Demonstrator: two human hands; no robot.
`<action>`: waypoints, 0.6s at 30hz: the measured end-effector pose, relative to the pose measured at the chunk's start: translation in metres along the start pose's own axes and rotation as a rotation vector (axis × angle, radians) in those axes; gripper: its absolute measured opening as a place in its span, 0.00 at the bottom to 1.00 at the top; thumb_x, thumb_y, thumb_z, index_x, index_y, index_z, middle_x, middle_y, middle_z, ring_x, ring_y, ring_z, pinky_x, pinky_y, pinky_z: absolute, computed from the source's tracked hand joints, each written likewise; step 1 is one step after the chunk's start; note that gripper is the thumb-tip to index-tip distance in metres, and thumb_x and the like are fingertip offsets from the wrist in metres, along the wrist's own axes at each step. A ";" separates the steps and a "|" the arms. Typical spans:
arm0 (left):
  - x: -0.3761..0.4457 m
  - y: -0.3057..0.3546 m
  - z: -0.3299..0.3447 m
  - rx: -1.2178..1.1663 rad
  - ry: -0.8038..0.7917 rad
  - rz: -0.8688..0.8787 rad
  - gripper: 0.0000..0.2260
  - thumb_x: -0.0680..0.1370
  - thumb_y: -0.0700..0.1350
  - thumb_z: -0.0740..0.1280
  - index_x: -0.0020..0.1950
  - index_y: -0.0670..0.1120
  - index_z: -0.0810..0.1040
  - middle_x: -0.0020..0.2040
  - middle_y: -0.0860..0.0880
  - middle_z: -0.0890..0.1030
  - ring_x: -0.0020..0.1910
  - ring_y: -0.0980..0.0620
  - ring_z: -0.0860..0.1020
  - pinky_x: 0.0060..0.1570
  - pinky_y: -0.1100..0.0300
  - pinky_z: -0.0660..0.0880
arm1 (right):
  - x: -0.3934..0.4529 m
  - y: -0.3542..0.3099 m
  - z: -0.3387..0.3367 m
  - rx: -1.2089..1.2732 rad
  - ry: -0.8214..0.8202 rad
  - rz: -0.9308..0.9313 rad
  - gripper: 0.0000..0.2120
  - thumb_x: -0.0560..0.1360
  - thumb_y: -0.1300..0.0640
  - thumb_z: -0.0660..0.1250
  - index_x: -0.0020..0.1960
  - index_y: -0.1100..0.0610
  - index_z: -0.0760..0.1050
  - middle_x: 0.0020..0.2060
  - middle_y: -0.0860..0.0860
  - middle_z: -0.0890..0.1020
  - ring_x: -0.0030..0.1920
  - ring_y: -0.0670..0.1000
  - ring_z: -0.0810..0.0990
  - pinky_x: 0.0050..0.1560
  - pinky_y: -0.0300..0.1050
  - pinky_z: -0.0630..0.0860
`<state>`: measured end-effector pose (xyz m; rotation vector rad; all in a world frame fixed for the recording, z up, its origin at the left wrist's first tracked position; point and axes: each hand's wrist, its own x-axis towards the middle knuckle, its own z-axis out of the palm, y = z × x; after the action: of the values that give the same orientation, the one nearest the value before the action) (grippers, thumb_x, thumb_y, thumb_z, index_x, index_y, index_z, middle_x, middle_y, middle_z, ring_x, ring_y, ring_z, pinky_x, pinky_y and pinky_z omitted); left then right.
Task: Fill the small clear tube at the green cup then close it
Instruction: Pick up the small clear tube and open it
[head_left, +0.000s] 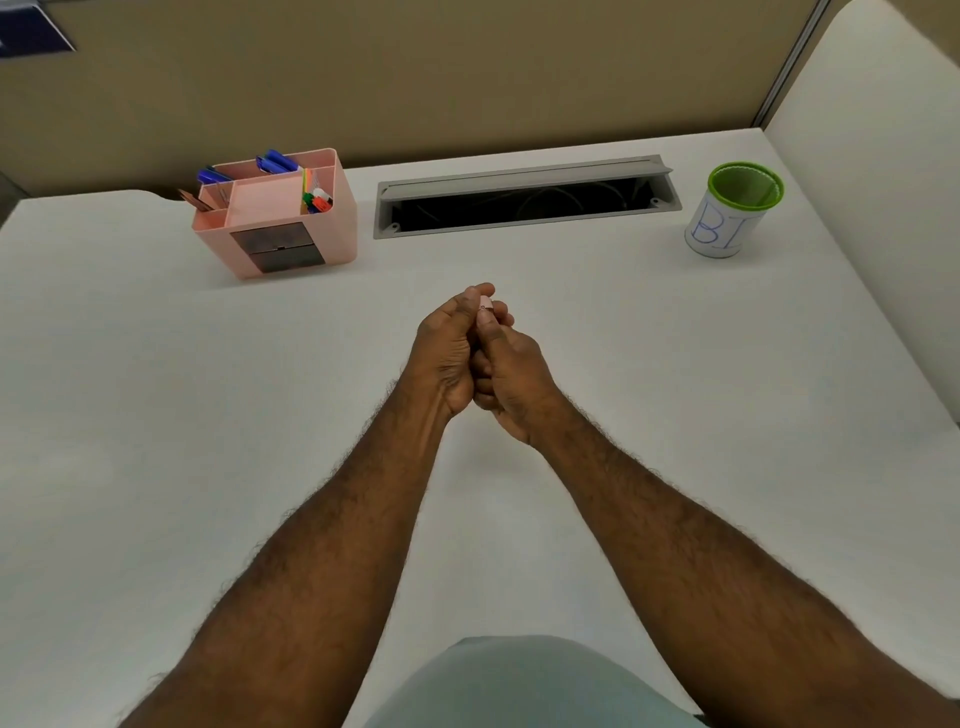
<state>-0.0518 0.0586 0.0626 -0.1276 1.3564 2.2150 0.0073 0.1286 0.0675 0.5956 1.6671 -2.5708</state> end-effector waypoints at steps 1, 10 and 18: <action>0.001 0.000 0.001 -0.001 0.022 0.014 0.09 0.79 0.46 0.65 0.54 0.43 0.80 0.39 0.47 0.83 0.47 0.48 0.80 0.48 0.54 0.80 | 0.000 0.002 0.000 -0.067 0.010 -0.032 0.20 0.80 0.43 0.56 0.34 0.52 0.70 0.21 0.46 0.66 0.20 0.44 0.62 0.22 0.35 0.62; 0.007 0.013 0.003 -0.001 0.002 0.070 0.13 0.79 0.50 0.63 0.55 0.44 0.80 0.44 0.46 0.85 0.48 0.46 0.83 0.51 0.53 0.80 | -0.002 0.008 -0.007 -0.249 -0.074 -0.156 0.16 0.81 0.44 0.54 0.40 0.52 0.68 0.27 0.47 0.67 0.24 0.44 0.61 0.24 0.38 0.62; 0.027 0.021 -0.010 0.338 0.332 0.011 0.13 0.76 0.52 0.68 0.50 0.43 0.76 0.48 0.44 0.83 0.44 0.49 0.84 0.48 0.53 0.82 | 0.008 0.007 -0.021 -0.410 -0.005 -0.199 0.16 0.79 0.41 0.57 0.57 0.51 0.72 0.38 0.39 0.75 0.35 0.41 0.71 0.34 0.37 0.70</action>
<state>-0.0871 0.0538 0.0652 -0.3775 1.8929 1.9988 0.0078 0.1459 0.0517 0.4138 2.2649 -2.2280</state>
